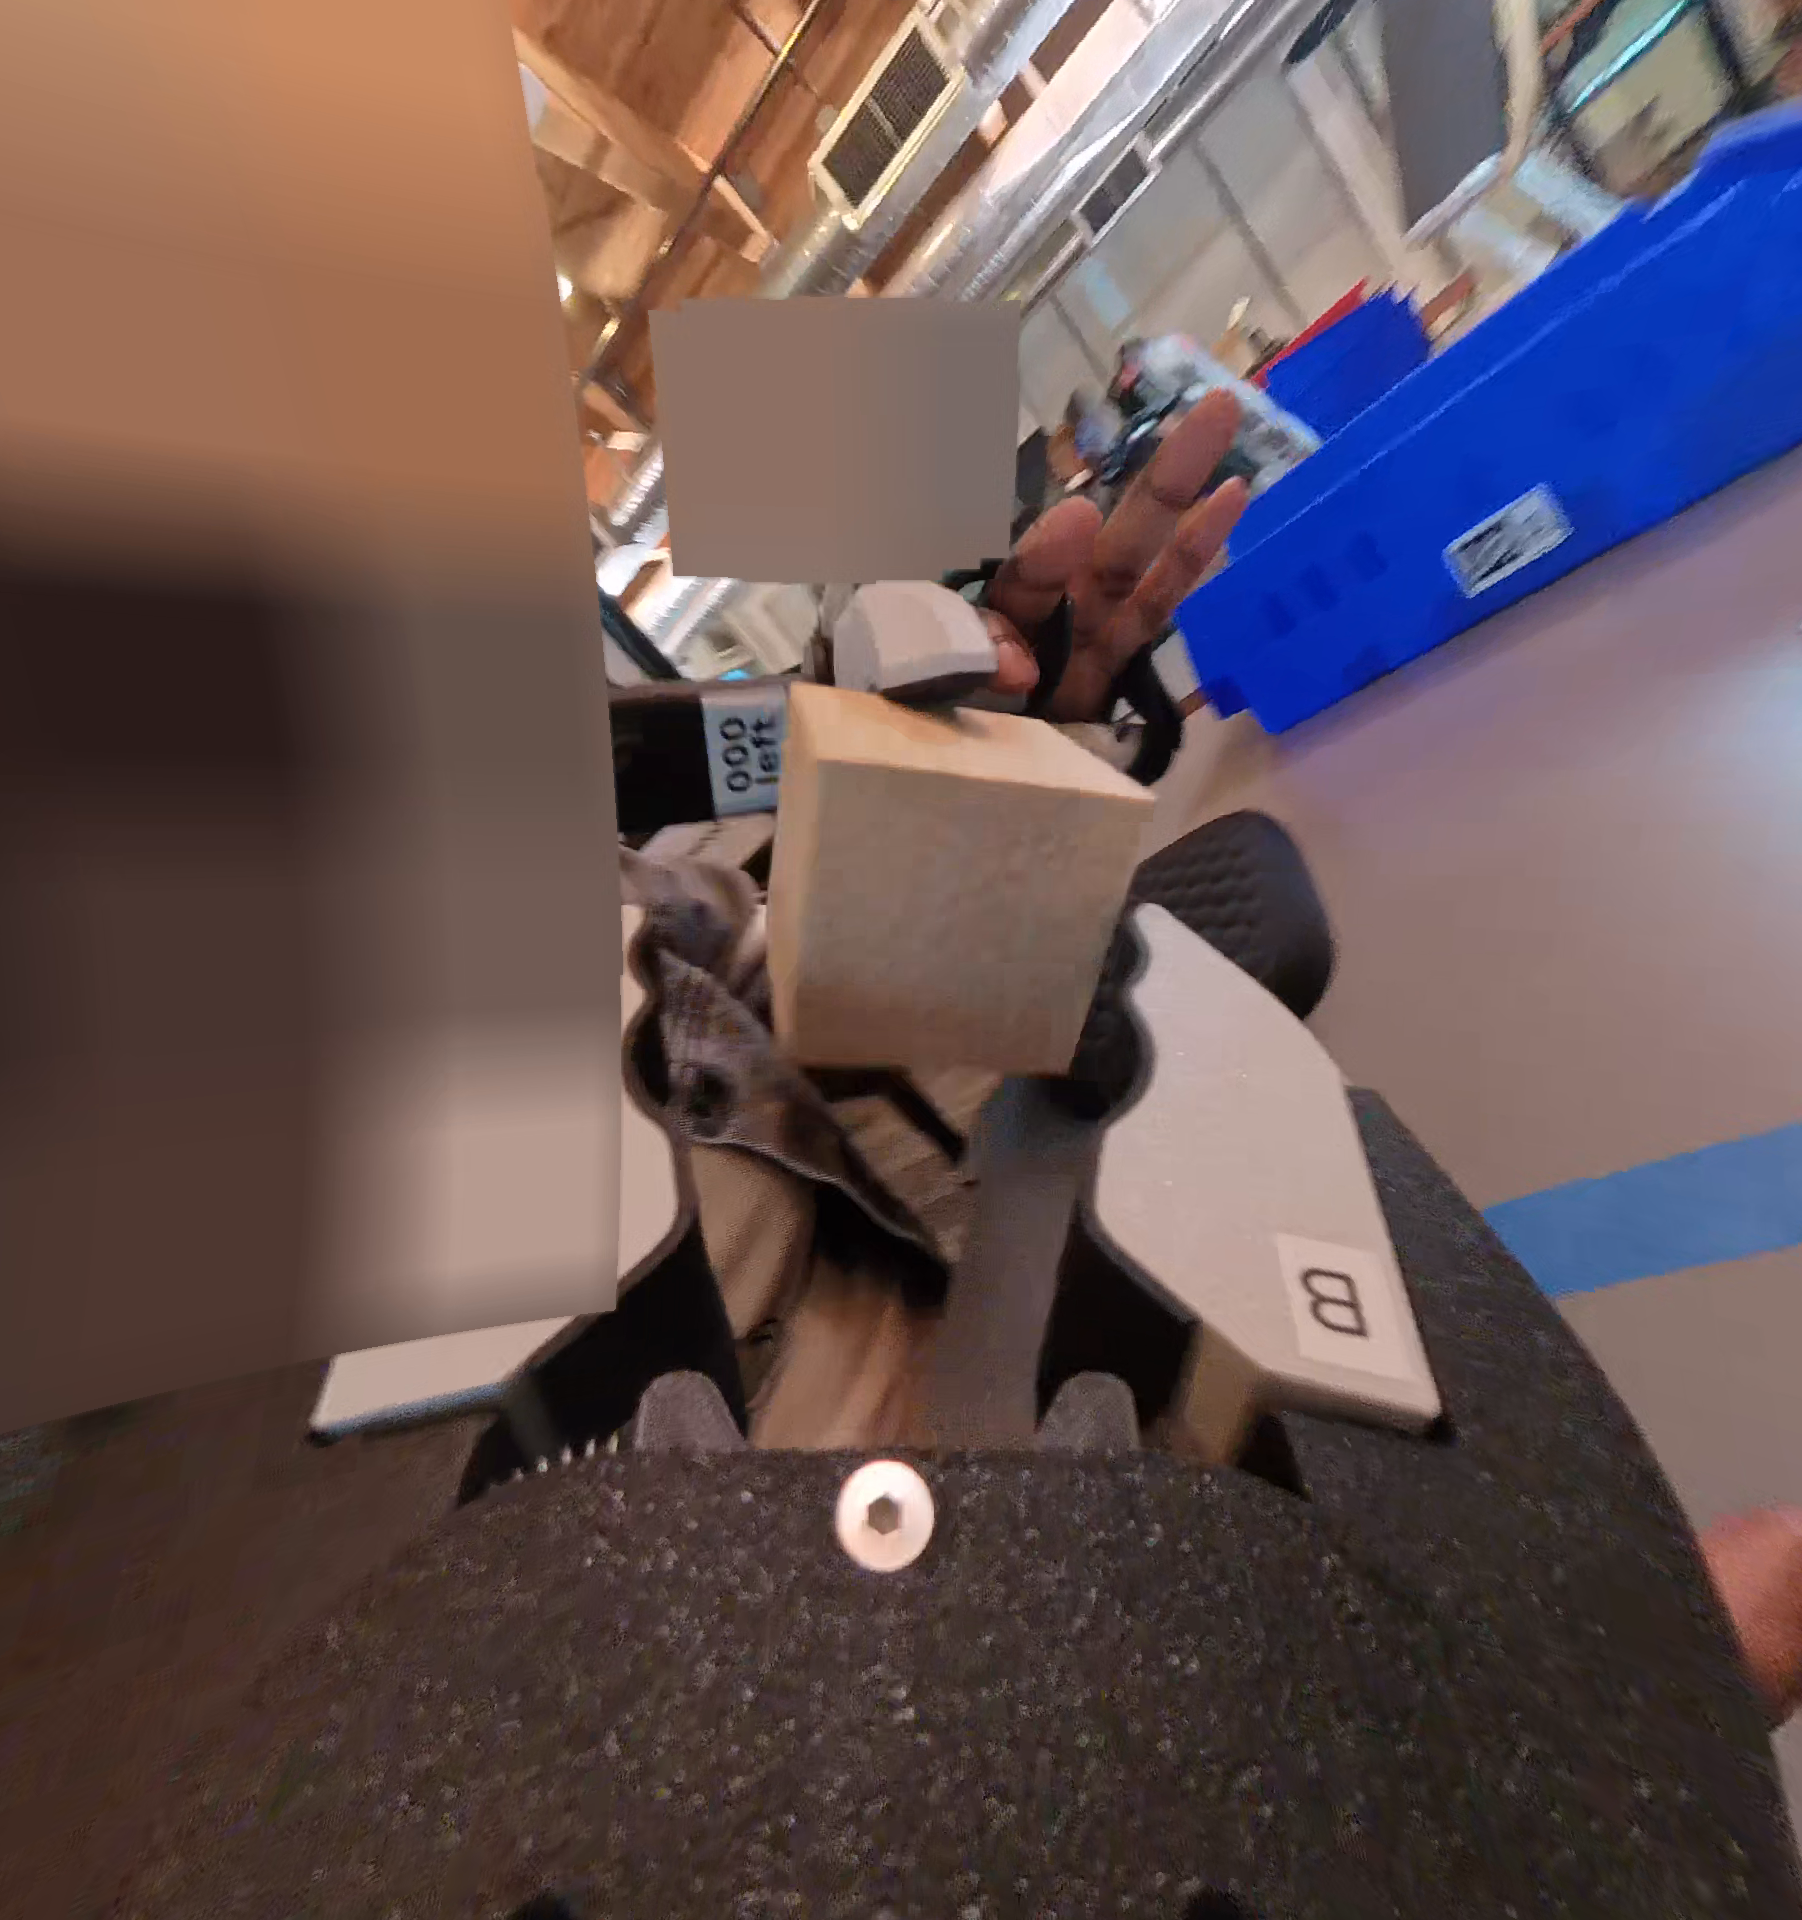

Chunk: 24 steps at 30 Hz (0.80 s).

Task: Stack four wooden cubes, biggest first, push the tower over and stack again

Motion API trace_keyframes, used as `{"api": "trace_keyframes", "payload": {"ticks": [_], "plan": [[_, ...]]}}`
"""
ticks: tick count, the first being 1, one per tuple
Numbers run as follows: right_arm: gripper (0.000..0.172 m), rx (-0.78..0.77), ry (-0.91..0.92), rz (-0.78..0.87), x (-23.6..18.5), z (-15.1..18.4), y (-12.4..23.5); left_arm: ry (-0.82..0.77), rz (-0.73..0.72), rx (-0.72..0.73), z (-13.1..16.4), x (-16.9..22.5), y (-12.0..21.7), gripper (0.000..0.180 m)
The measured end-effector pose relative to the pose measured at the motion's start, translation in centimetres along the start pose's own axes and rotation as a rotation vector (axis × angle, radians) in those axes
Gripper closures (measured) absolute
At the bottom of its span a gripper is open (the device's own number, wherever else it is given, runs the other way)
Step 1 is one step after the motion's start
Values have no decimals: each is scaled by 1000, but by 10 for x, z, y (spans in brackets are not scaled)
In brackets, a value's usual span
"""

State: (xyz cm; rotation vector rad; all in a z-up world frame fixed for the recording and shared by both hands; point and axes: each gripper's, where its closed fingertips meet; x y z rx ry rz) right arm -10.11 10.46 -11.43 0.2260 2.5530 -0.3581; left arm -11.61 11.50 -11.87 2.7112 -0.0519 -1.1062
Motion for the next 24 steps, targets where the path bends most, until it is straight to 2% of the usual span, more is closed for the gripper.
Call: {"api": "trace_keyframes", "payload": {"ticks": [1, 4, 6, 12, 15, 18, 24], "plan": [[81, 12, 76, 39, 3, -4, 3, -3, 19, -48, 8, -7, 6, 118], [64, 28, 344, 200, 15, -14, 16, -33, 84, -246, 42, -34, 29, 118], [57, -5, 502, 293, 23, -15, 25, -14, 184, -403, 71, -46, 42, 118], [44, -87, 777, 397, 37, -6, 34, 162, 558, -828, 144, -27, 75, 118], [43, -131, 824, 403, 40, 2, 33, 195, 648, -935, 163, -14, 82, 118], [43, -169, 855, 406, 41, 7, 32, 157, 663, -1007, 178, -10, 83, 118], [43, -170, 854, 407, 41, 8, 32, 205, 718, -1044, 186, 0, 83, 118]]}}
Point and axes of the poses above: each gripper's, where its closed fingertips meet, y back along the fingers, z out of its underside, x = y × z across the jaws, and after that the axes turned 7 degrees about y, right-handed
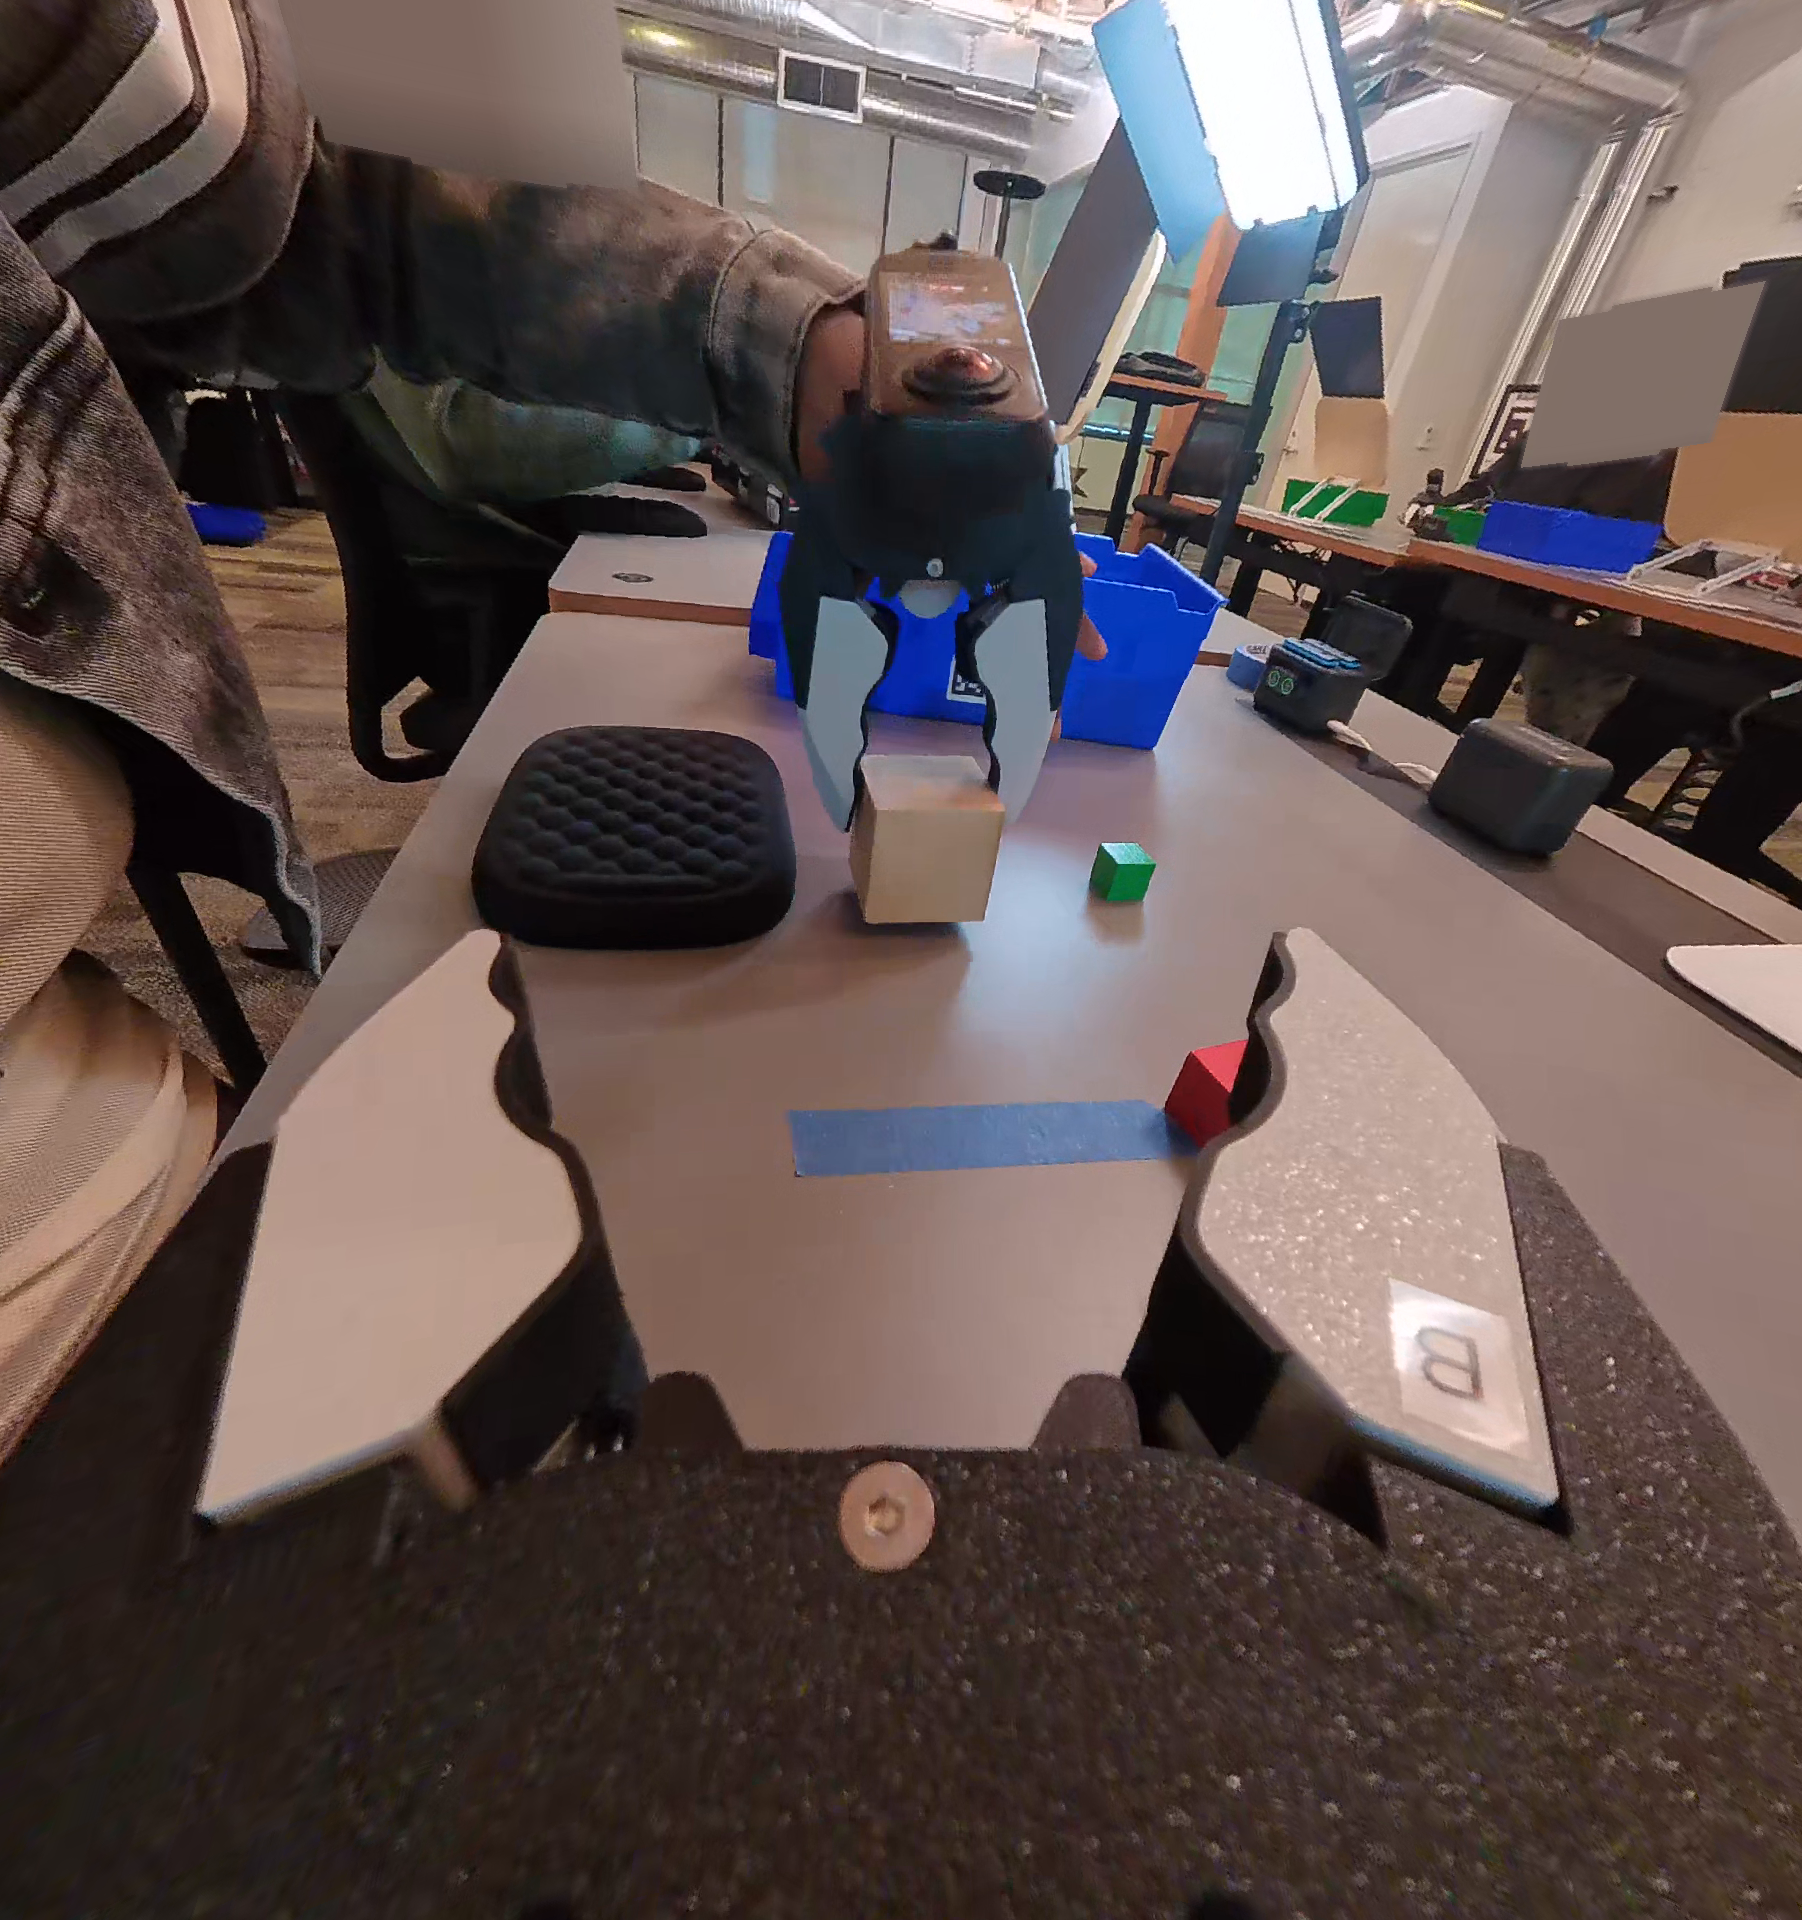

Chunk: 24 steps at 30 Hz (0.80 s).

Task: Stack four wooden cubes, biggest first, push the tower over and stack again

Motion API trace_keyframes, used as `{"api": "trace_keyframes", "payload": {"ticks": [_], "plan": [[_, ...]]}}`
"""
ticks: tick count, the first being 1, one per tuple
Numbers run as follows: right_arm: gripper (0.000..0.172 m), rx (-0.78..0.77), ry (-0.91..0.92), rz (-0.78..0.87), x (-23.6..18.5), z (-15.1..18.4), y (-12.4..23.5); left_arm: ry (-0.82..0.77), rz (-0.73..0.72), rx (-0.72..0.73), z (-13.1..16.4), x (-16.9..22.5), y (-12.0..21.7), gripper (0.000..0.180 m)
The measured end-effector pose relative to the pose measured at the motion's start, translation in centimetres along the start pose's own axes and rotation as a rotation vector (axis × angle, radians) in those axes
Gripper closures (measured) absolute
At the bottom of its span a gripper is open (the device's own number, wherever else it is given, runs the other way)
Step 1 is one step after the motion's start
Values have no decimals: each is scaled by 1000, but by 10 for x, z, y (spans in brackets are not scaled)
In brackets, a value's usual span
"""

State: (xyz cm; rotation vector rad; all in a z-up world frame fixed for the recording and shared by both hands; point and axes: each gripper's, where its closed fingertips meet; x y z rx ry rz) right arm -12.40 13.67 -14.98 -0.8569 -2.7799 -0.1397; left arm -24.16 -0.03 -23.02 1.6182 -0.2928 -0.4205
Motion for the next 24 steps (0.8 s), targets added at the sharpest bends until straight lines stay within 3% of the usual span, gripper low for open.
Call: {"api": "trace_keyframes", "payload": {"ticks": [12, 16, 19, 21, 24], "plan": [[43, -14, 8, 8, 1, 2, -1, 43, 27, -6, 6, 4, -7, 117], [45, -16, -4, 28, 5, 2, 1, 108, 12, 4, 9, 3, -4, 91], [57, -86, -8, 104, 21, 10, 6, 223, -12, 200, -12, 0, 12, 82], [70, -192, -4, 109, 29, 21, 13, 298, -57, 421, -36, -3, 33, 75], [66, -461, 43, 25, 39, 47, 29, 399, -121, 821, -71, -3, 76, 67]]}}
Point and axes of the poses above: each gripper's, where its closed fingertips meet, y back along the fingers, z out of its underside, x = y × z across the jaws, and after that the axes turned 7 degrees about y, right-handed
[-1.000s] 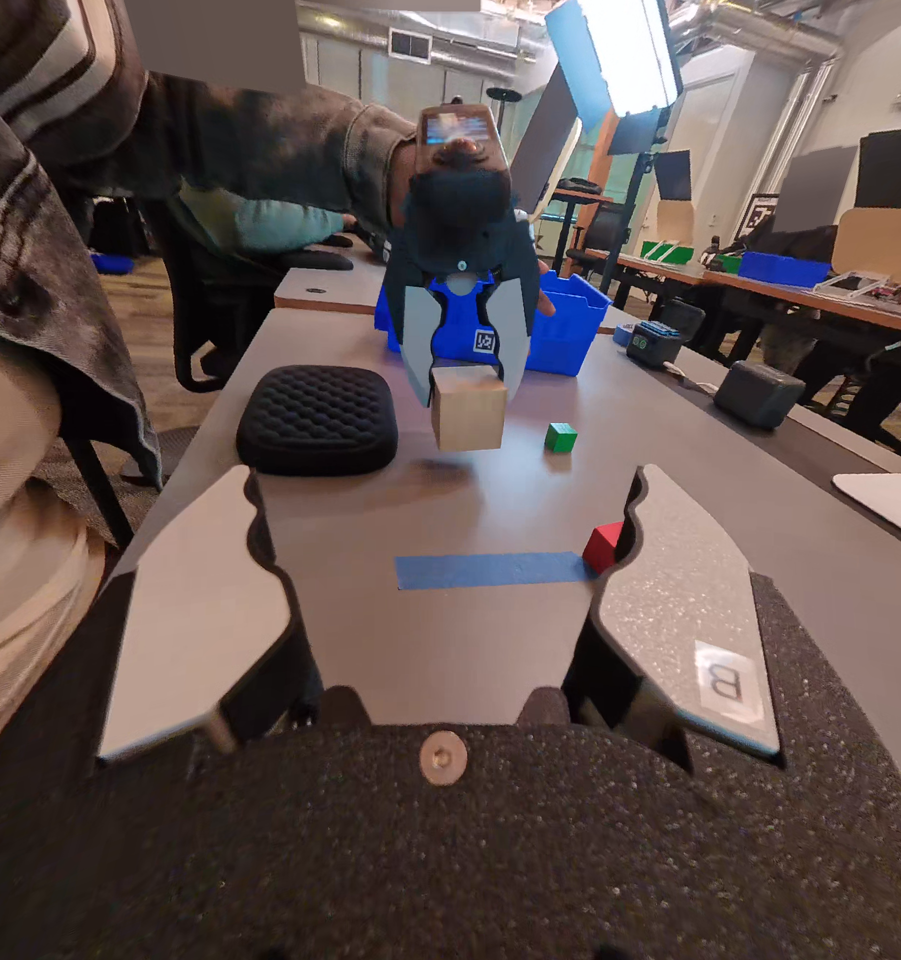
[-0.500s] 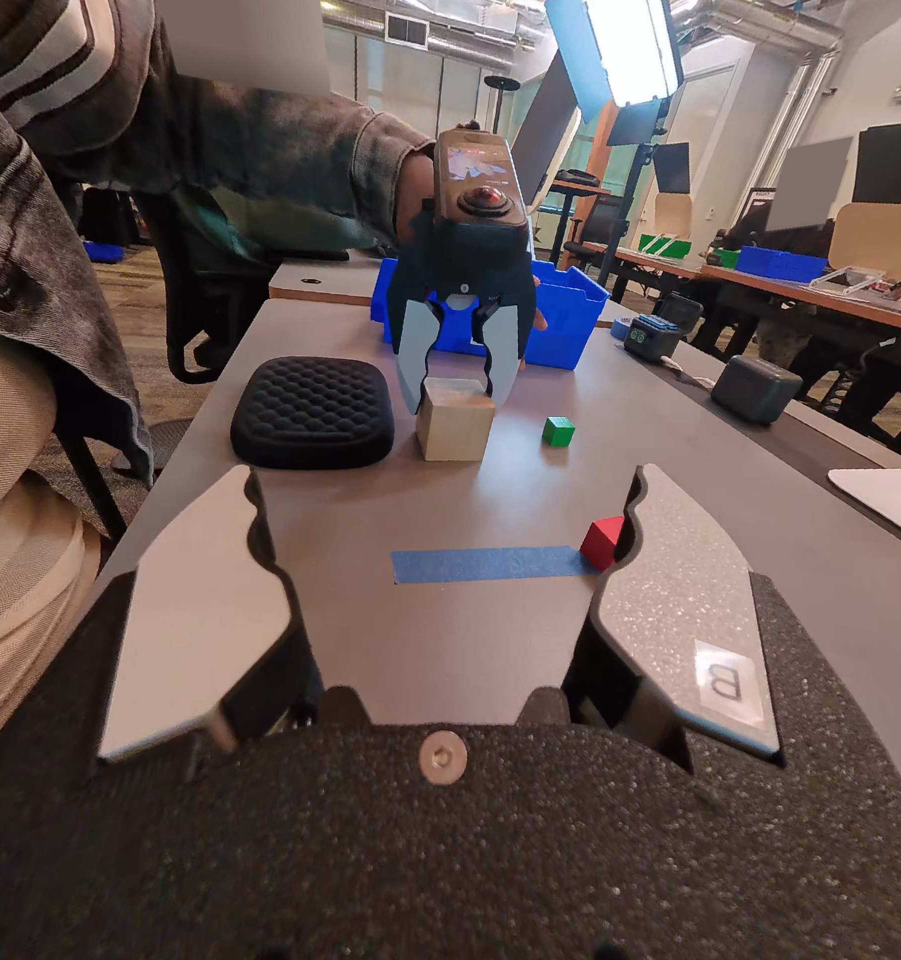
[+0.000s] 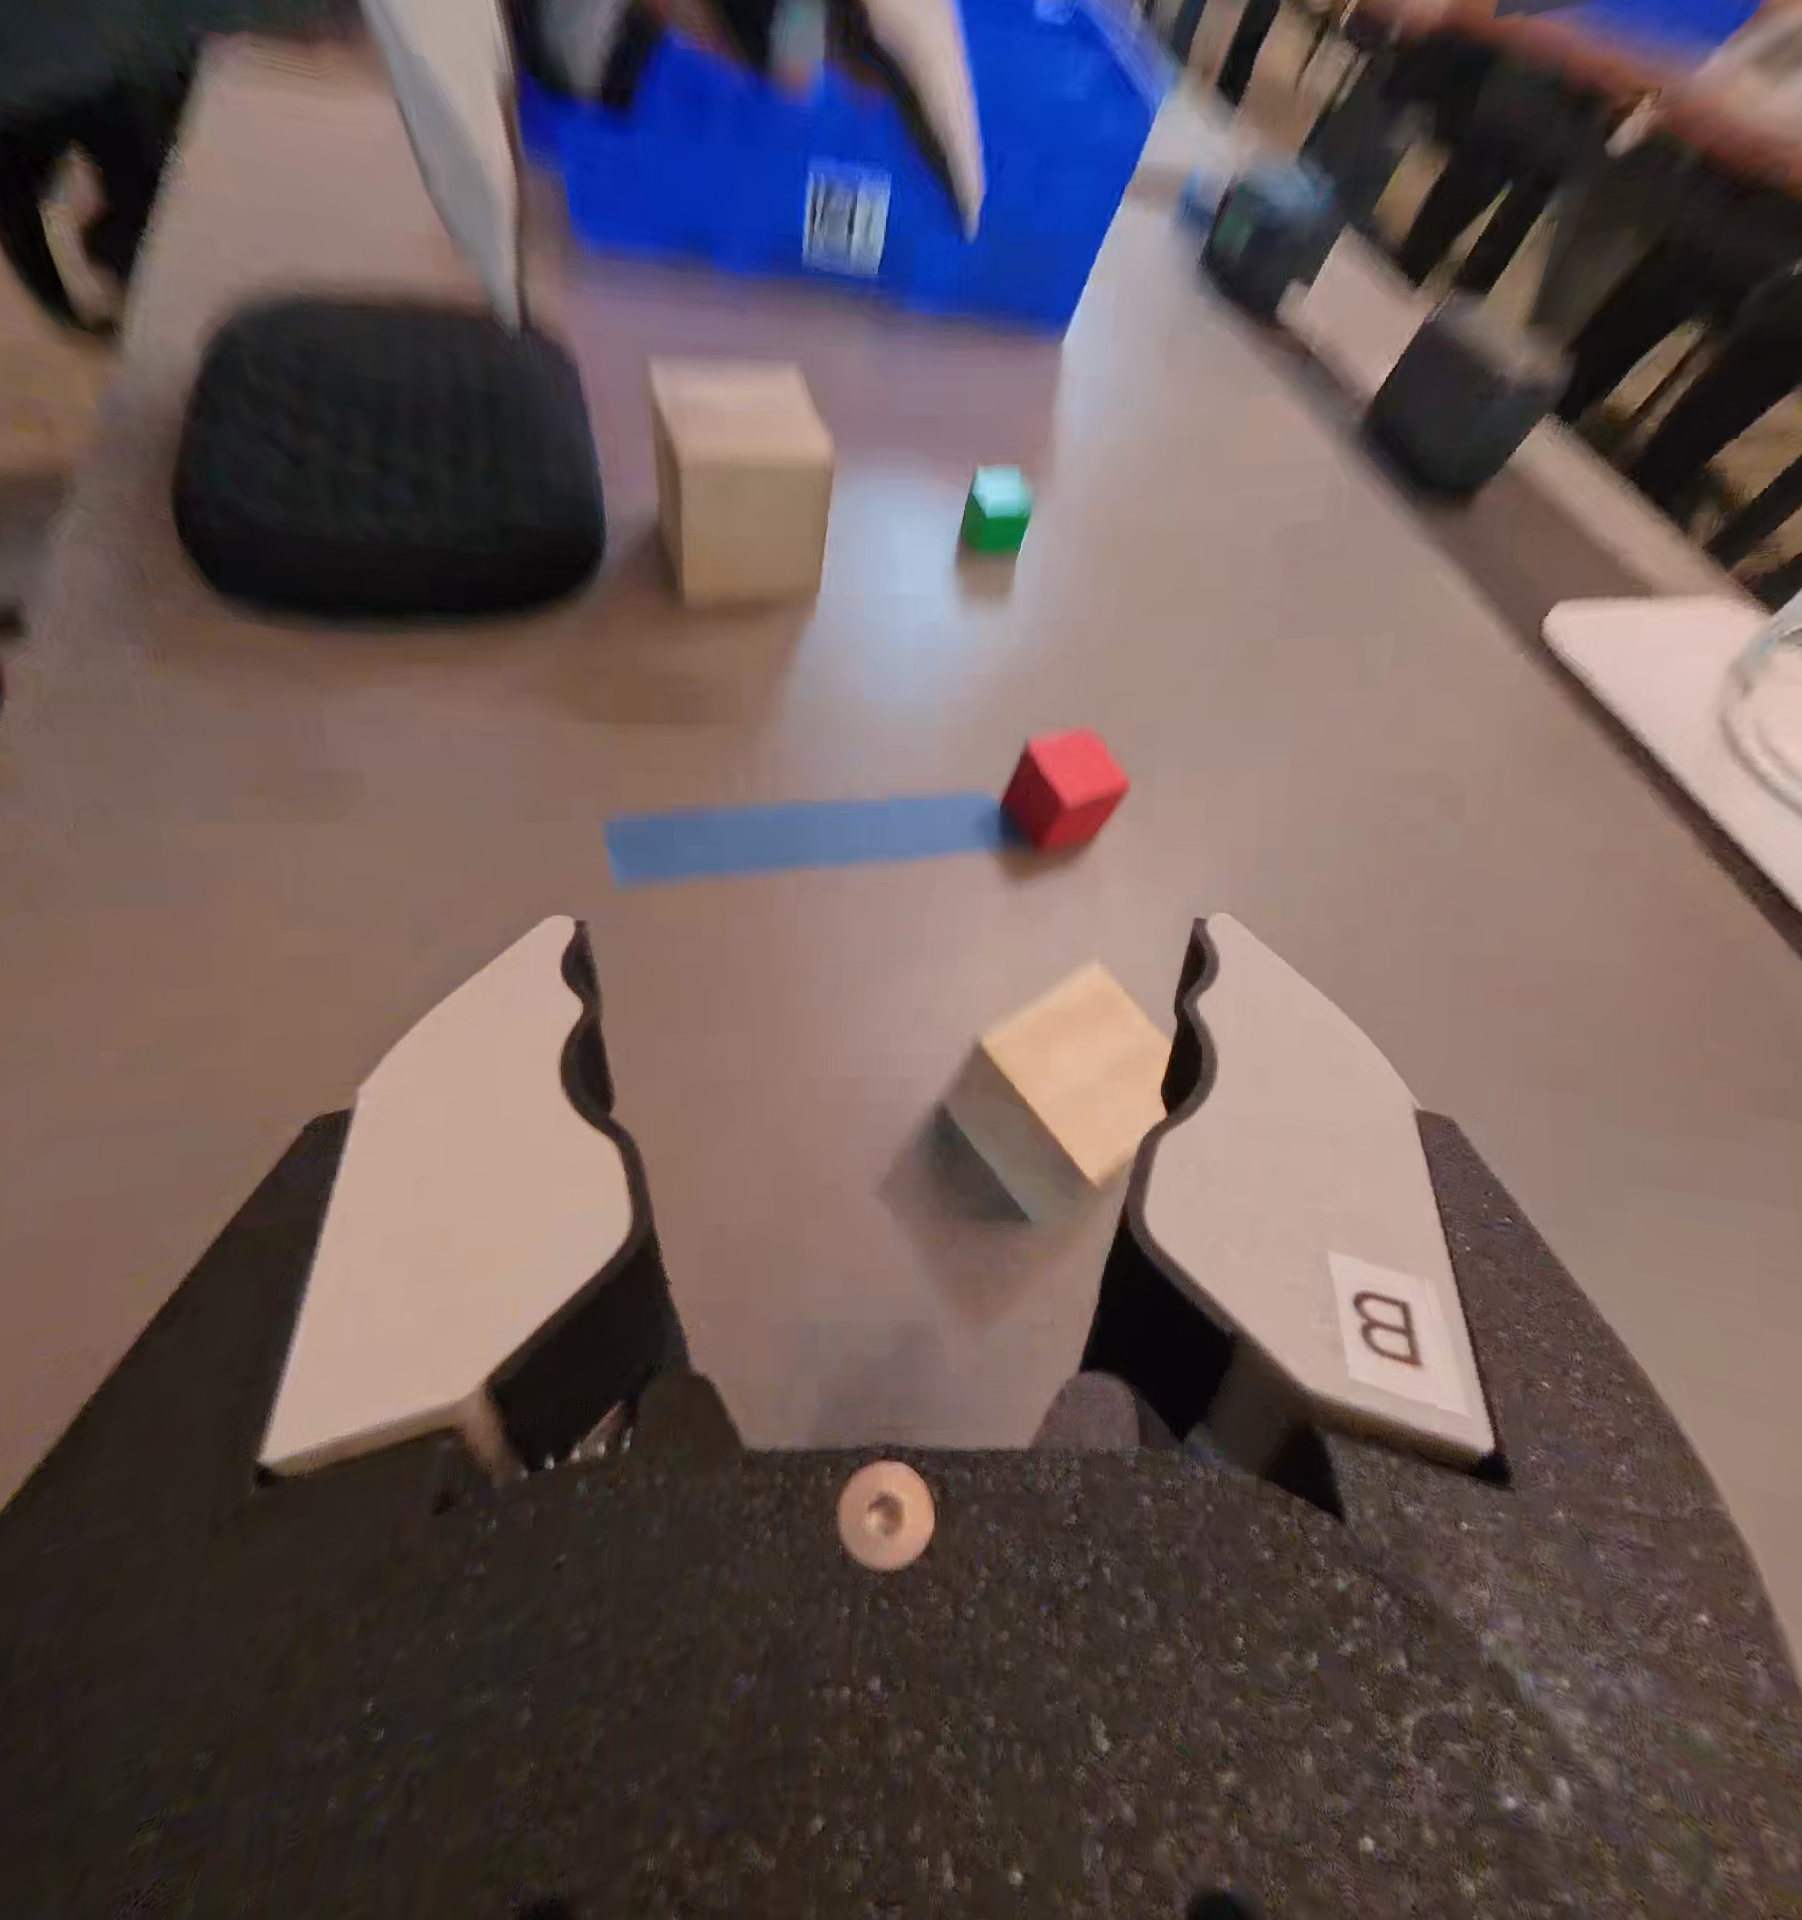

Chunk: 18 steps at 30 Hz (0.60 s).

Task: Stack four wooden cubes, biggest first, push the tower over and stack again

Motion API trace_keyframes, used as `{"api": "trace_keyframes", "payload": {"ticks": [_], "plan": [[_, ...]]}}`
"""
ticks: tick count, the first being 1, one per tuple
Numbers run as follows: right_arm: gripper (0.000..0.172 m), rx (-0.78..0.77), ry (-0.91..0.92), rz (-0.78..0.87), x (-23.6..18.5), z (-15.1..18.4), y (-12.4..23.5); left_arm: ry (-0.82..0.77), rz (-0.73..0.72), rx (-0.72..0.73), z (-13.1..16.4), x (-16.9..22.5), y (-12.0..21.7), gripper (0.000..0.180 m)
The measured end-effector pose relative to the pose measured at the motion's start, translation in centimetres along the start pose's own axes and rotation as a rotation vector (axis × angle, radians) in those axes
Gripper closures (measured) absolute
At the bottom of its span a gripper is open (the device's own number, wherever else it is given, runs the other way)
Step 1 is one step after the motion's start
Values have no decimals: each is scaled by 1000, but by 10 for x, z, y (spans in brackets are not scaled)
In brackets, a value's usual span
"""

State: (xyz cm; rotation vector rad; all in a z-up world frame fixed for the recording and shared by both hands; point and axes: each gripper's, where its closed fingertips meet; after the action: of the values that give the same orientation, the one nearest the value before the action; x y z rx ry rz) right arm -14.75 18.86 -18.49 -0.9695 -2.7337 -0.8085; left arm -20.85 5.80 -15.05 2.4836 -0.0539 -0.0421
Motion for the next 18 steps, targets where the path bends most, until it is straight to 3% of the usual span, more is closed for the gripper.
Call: {"api": "trace_keyframes", "payload": {"ticks": [4, 7, 11, 14, 18], "plan": [[85, -288, 234, -185, 13, 25, 7, 139, -49, 477, -47, 12, 20, 67], [101, -422, 359, -308, 28, 35, 1, 191, -78, 643, -52, 18, 27, 67], [112, -559, 425, -465, 30, 52, -17, 203, -91, 650, -43, 28, 20, 67], [126, -648, 462, -473, 33, 69, -26, 186, -112, 631, -37, 32, 14, 67], [127, -487, 231, -350, 33, 51, -36, 113, -209, 629, -37, 31, 8, 68]]}}
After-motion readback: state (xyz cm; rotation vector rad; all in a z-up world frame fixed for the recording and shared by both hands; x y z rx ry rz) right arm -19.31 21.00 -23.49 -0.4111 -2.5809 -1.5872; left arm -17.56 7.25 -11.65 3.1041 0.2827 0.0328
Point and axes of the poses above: each gripper's, where its closed fingertips meet, y back along the fingers, z out of its underside, x = y × z across the jaws, and after that the axes turned 7 degrees about y, right-handed
